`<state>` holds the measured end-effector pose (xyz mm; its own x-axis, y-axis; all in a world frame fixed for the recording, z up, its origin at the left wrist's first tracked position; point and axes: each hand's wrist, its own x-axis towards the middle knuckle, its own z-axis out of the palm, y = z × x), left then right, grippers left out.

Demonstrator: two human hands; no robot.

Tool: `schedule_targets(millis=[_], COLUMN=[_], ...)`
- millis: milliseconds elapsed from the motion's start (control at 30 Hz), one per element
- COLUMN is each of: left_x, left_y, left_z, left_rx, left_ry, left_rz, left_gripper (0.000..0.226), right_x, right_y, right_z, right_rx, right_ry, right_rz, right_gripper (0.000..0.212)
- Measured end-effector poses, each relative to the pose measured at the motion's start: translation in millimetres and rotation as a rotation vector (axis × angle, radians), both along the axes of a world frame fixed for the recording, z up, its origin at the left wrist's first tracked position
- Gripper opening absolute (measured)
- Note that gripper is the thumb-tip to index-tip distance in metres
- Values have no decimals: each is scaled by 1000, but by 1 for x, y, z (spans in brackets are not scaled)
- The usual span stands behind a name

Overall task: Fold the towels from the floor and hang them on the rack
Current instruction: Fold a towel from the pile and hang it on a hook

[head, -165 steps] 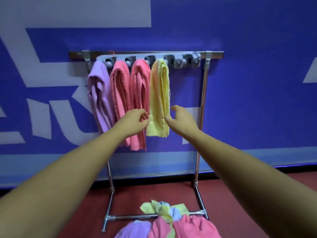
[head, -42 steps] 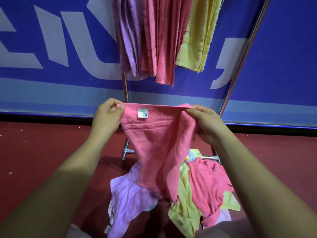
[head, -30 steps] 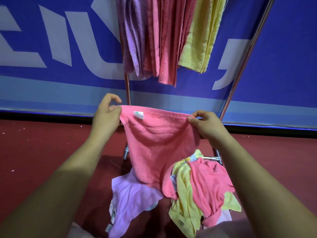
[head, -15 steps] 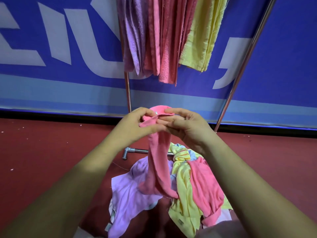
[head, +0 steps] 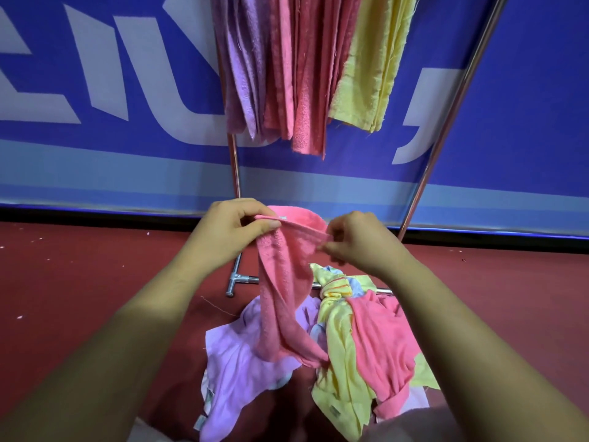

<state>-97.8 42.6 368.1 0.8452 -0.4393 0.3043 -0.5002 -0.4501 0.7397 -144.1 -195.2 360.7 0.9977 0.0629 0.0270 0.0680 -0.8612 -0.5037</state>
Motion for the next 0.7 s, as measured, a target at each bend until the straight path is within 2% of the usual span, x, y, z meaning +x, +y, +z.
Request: schedule_targets(millis=[67,167,267,400,467,600,700], left_x=[1,2,9,20,21,19,18], left_y=[2,5,14,25,24,16,14], left_z=[2,5,6,1,-2,-2,-2], left_rx=[-3,-18,-55,-74,-136,-261,-244], left_ry=[18,38,132,165,162,159,143], left_rz=[9,44,78,108,136,169,177], left_gripper=[4,3,6,25,25,18,19], right_x=[0,4,4,6,6,1,-2], right_y=[-5,-15,-24,-27,-24,-23,-28], right_z=[-2,-6,-3,2,3,5,7], right_rx=[-36,-10,296,870,1036,1035,816], right_ry=[100,109,111,-25,-55,-86,-146], right_rz=[19,7,-11,-128,-142,-152,-151], right_gripper=[24,28,21,6,1,9,29])
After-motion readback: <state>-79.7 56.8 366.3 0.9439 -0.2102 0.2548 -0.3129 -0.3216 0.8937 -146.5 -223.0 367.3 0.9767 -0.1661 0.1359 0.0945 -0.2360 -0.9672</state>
